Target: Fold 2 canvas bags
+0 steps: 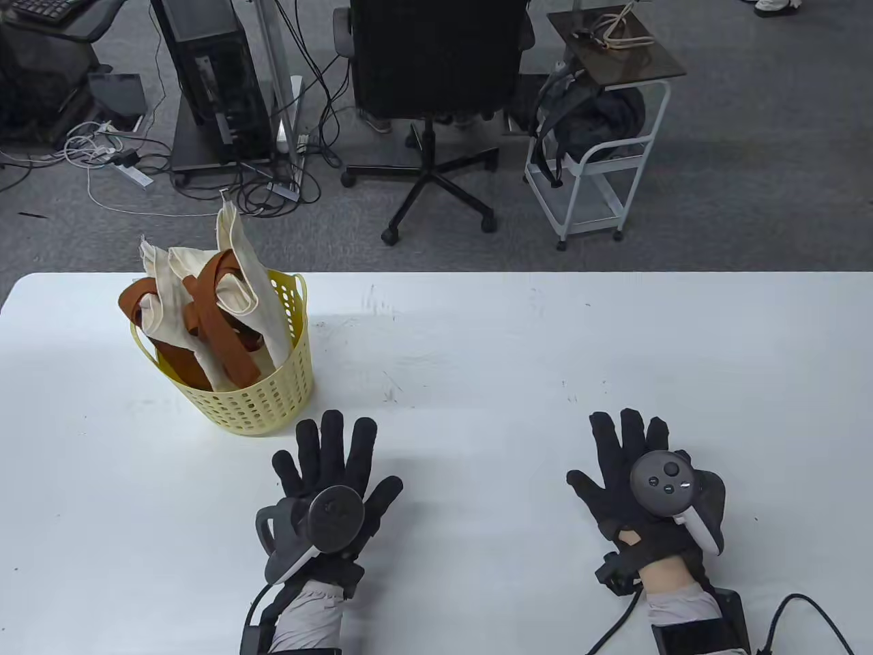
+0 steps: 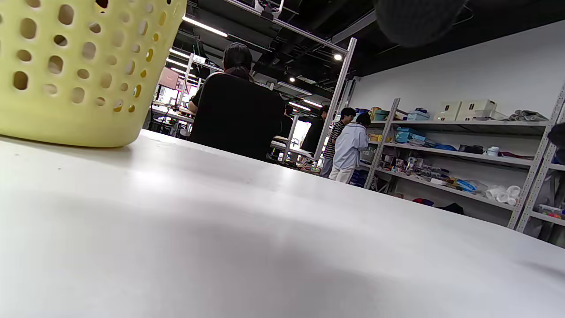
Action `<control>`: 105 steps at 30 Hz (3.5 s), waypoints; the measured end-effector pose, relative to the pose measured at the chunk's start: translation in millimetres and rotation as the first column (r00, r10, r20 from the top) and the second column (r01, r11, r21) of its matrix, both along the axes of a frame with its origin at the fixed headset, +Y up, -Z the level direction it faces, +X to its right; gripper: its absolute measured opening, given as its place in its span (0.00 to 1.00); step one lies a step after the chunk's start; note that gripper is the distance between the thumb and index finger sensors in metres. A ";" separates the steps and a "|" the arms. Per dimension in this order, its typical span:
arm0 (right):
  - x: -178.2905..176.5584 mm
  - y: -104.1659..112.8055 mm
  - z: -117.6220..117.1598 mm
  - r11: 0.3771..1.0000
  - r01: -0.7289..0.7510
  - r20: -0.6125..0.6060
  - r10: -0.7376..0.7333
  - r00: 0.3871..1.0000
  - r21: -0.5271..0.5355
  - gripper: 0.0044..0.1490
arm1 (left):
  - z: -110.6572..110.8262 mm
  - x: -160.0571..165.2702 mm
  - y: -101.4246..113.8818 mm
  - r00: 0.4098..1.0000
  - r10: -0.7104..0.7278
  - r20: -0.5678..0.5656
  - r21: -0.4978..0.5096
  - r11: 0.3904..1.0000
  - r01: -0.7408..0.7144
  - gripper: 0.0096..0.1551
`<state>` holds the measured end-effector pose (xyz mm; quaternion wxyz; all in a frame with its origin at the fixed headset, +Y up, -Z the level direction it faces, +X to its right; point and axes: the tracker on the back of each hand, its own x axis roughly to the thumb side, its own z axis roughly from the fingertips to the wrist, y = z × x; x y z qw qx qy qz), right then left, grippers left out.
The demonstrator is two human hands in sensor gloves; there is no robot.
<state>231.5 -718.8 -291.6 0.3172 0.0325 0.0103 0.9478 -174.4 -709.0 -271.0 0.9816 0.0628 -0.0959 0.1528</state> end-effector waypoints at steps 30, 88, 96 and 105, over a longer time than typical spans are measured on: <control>2.6 -6.3 4.0 0.993 0.111 -0.003 -0.111 0.994 -0.046 0.53 | -3.0 -6.4 -6.2 0.988 0.154 -0.009 -0.025 0.988 -0.154 0.48; -12.7 -13.7 -0.7 0.817 0.549 -0.195 -0.575 0.795 -0.174 0.51 | -33.1 -3.7 175.2 0.286 0.932 0.222 -0.386 0.354 -0.852 0.32; -23.7 -4.5 1.8 0.623 0.717 -0.335 -0.779 0.531 -0.312 0.67 | -51.3 41.6 73.1 0.030 1.000 0.001 -0.803 0.019 -0.596 0.31; -27.9 -7.3 -2.3 0.555 0.723 -0.317 -0.831 0.458 -0.411 0.37 | -65.7 44.9 24.8 0.085 0.979 -0.184 -0.772 -0.091 -0.629 0.35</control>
